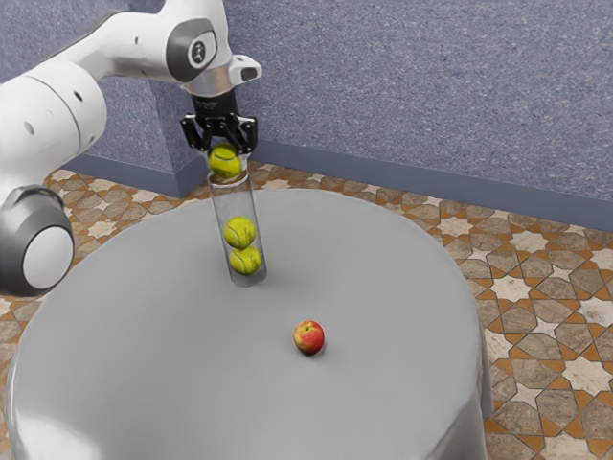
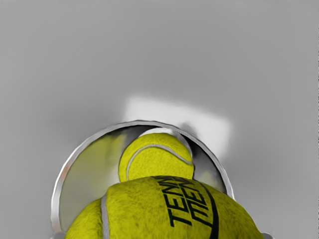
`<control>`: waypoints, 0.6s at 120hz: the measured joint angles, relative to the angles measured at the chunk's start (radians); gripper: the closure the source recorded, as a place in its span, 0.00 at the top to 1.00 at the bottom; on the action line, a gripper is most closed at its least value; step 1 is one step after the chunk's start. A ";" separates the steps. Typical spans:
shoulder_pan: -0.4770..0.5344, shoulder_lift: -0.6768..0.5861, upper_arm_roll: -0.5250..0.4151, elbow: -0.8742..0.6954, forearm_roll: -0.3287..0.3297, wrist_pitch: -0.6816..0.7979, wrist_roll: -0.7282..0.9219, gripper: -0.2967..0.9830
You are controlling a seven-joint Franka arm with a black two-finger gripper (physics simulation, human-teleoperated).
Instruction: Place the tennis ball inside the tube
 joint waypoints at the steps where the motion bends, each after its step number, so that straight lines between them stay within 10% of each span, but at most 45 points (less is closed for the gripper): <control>1: 0.000 0.000 0.000 0.000 -0.001 0.002 -0.001 0.55; 37: 0.000 -0.018 0.015 -0.038 -0.044 0.042 -0.030 0.69; 72: -0.050 -0.568 0.004 -0.594 0.043 0.093 -0.033 0.75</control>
